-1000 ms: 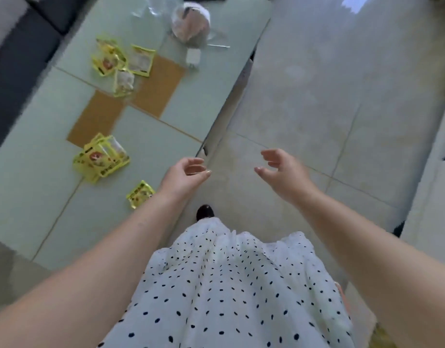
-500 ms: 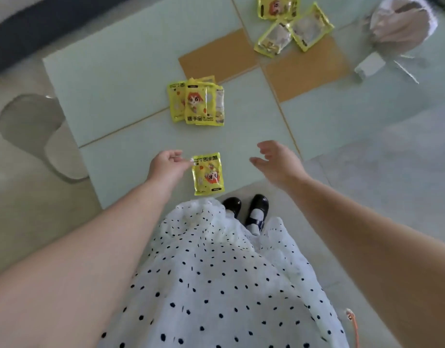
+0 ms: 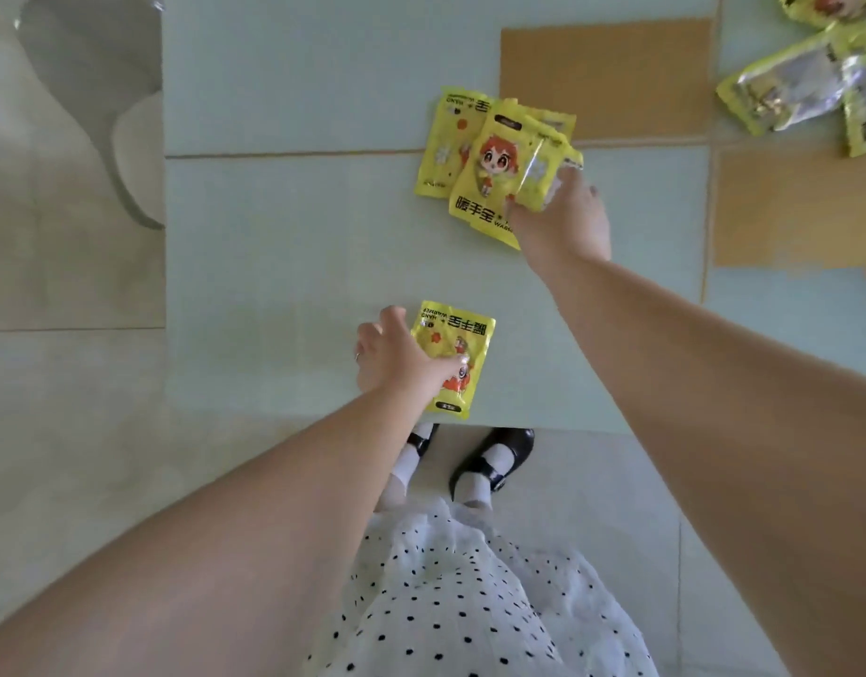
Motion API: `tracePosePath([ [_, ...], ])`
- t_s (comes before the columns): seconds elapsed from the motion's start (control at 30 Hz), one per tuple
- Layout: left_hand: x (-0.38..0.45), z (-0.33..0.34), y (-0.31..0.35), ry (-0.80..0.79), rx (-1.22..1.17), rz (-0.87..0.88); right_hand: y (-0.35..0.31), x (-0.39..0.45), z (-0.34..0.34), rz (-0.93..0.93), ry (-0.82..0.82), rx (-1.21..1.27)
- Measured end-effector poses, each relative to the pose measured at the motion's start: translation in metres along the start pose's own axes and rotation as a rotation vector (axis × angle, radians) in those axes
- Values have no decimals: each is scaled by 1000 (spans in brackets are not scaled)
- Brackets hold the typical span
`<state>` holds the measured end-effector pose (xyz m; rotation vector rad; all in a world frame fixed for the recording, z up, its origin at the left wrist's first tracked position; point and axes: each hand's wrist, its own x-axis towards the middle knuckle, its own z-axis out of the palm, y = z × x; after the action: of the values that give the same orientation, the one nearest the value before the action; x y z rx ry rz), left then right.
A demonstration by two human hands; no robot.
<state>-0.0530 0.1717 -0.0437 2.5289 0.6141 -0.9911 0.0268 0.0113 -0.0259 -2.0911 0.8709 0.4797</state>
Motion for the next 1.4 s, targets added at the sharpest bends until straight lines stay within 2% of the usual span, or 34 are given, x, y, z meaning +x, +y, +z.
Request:
tracePosePath([
  [0.1,4,9,3,70,19,39,-4,16,14,32,58,-95],
  [0.3,17,5,6,84,-90,43,-3,35,22,29,129,-265],
  [0.5,41,-22,18,120,-262,42,-3,46,10,5,92,-23],
  [0.63,60,-49,43,65,-455,61,8,41,-13,50,68,240],
  [0.73,73,-74,70,59,-509,115,24,28,-23,166,120,452],
  [0.8,82,-85,88,93,-525,144,29,16,-21,269,95,554],
  [1.03,105,-85,122,91,-470,209,15,10,13,273,108,594],
  [1.2,114,-75,127,161,-456,189,7,18,21,319,135,637],
  [1.4,119,-68,129,168,-402,139,4,27,22,359,105,755],
])
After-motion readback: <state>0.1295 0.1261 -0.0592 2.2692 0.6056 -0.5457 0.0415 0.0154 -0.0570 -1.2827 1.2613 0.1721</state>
